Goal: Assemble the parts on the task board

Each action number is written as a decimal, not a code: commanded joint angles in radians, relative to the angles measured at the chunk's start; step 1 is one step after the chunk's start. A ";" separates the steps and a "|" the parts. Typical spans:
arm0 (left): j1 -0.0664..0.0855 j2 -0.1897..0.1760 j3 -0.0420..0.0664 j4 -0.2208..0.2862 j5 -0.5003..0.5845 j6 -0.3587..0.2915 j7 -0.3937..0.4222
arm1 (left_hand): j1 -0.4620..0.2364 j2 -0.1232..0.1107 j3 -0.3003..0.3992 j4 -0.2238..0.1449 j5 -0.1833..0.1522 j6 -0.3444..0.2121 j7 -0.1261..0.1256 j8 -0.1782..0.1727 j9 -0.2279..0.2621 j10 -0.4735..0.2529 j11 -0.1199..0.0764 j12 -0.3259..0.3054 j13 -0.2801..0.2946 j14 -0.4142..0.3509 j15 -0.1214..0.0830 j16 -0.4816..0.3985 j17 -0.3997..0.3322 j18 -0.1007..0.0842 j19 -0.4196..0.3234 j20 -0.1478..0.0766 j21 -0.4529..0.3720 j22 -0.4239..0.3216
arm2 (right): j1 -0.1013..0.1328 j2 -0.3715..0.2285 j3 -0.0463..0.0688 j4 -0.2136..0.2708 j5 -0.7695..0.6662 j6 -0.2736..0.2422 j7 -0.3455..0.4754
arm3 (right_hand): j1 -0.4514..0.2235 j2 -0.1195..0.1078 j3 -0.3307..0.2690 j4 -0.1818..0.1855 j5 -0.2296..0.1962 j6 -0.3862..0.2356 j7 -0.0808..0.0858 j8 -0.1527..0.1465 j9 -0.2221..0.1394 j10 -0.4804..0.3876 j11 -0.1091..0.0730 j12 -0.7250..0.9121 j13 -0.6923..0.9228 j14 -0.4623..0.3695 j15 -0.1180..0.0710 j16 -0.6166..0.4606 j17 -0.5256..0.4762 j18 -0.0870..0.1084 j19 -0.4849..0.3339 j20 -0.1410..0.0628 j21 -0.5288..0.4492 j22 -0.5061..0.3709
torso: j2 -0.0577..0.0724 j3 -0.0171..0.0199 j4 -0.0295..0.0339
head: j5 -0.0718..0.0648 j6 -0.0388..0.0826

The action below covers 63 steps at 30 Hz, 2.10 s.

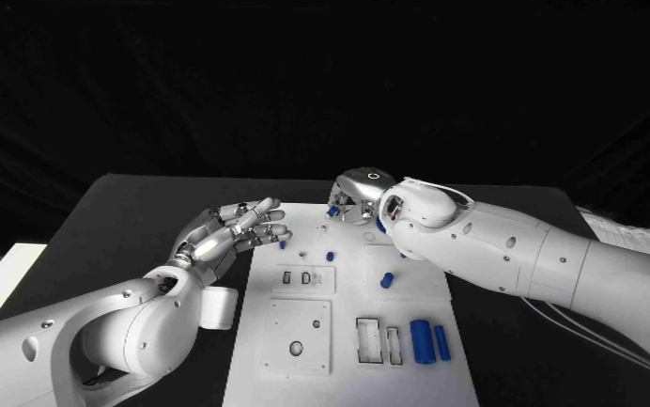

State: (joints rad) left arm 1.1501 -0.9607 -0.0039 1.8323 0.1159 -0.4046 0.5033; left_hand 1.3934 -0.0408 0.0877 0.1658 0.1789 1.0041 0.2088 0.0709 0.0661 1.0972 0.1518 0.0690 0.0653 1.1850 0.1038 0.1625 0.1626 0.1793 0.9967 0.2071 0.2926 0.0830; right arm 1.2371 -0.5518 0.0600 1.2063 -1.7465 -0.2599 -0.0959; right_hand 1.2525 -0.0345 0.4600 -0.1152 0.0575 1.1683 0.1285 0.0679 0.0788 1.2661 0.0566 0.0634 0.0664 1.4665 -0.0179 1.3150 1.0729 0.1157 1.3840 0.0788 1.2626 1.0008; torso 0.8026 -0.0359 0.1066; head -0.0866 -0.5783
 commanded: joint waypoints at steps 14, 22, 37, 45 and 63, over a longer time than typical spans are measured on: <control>0.002 0.004 0.002 0.001 -0.005 0.015 0.004 | 0.005 0.007 -0.001 -0.005 -0.004 -0.001 0.009 -0.005 -0.001 -0.004 0.007 -0.007 -0.001 -0.008 0.000 -0.006 0.001 0.003 0.001 0.005 -0.006 -0.001 | -0.004 0.037 -0.004 -0.037 -0.003 0.032 0.009 | -0.005 -0.025 0.002 0.016 0.002 -0.002 -0.001 -0.003 0.017 -0.017 0.006 -0.003 -0.002 0.031 -0.005 0.007 -0.002 -0.011 -0.001 -0.003 0.009 0.003 | 0.002 -0.0008 0.0004 | -0.002 -0.004; 0.003 0.004 0.002 0.002 -0.005 0.015 0.004 | 0.005 0.007 -0.001 -0.005 -0.004 -0.001 0.009 -0.005 -0.001 -0.004 0.007 -0.007 -0.001 -0.008 0.000 -0.006 0.001 0.003 0.001 0.005 -0.006 -0.001 | -0.004 0.044 -0.005 -0.048 -0.003 0.026 -0.002 | -0.043 -0.097 -0.047 0.054 0.011 -0.104 0.031 -0.008 -0.007 -0.117 0.035 -0.004 -0.005 0.023 0.021 -0.002 -0.026 -0.007 -0.021 0.019 -0.007 -0.027 | 0.002 -0.0013 0.0005 | 0.000 -0.002; 0.004 -0.004 0.002 0.002 -0.005 0.019 0.001 | 0.006 0.006 -0.001 -0.007 -0.004 -0.001 0.009 -0.006 -0.001 -0.006 0.008 -0.007 -0.001 -0.010 0.001 -0.008 0.001 0.003 -0.001 0.006 -0.008 -0.002 | -0.005 -0.105 -0.004 0.105 0.014 -0.098 -0.020 | 0.087 -0.096 -0.281 0.167 0.072 -0.180 0.027 0.013 0.000 -0.130 0.032 0.082 0.016 0.023 0.024 0.004 -0.038 0.006 -0.033 0.034 -0.041 -0.088 | 0.003 -0.0005 -0.0041 | -0.001 0.004; 0.004 -0.010 0.002 0.002 -0.005 0.020 0.002 | 0.007 0.006 -0.001 -0.008 -0.004 -0.002 0.009 -0.006 -0.001 -0.007 0.008 -0.007 -0.001 -0.011 0.002 -0.010 0.002 0.003 -0.002 0.006 -0.009 -0.003 | 0.009 -0.266 0.000 0.224 0.190 -0.081 -0.077 | 0.072 -0.134 -0.316 0.203 0.099 -0.172 -0.006 0.007 -0.004 0.178 -0.025 0.334 0.201 0.050 -0.028 0.087 0.112 -0.029 0.043 -0.020 0.076 0.106 | 0.003 -0.0019 -0.0139 | -0.006 0.011; 0.004 -0.007 0.002 -0.003 -0.005 0.023 0.000 | 0.008 0.007 0.000 -0.009 -0.004 -0.002 0.009 -0.006 -0.001 -0.007 0.008 -0.006 -0.001 -0.010 0.002 -0.011 0.002 0.003 -0.002 0.006 -0.009 -0.004 | 0.011 -0.320 0.002 0.209 0.201 0.097 -0.162 | 0.139 -0.156 -0.450 0.401 0.123 -0.246 0.026 0.011 -0.006 0.274 0.009 1.456 1.446 0.081 0.004 0.213 0.373 -0.060 0.091 0.005 0.182 0.286 | 0.003 -0.0032 -0.0100 | -0.010 0.006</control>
State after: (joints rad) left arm 1.1525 -0.9697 -0.0025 1.8287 0.1159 -0.4033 0.5000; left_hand 1.3973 -0.0369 0.0875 0.1606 0.1789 1.0003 0.2125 0.0711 0.0662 1.0936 0.1553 0.0690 0.0653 1.1816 0.1072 0.1575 0.1638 0.1792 0.9968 0.2070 0.2883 0.0805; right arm 1.2492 -0.8748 0.0615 1.4182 -1.5421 -0.2251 -0.2277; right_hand 1.3834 -0.1882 0.0087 0.2804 0.1763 0.9280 0.1538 0.0747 0.0728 1.4640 0.0578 1.1672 1.0434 1.4664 -0.0212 1.5225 1.3081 0.0764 1.4643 0.0774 1.4390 1.2850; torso 0.8059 -0.0383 0.0957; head -0.0963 -0.5717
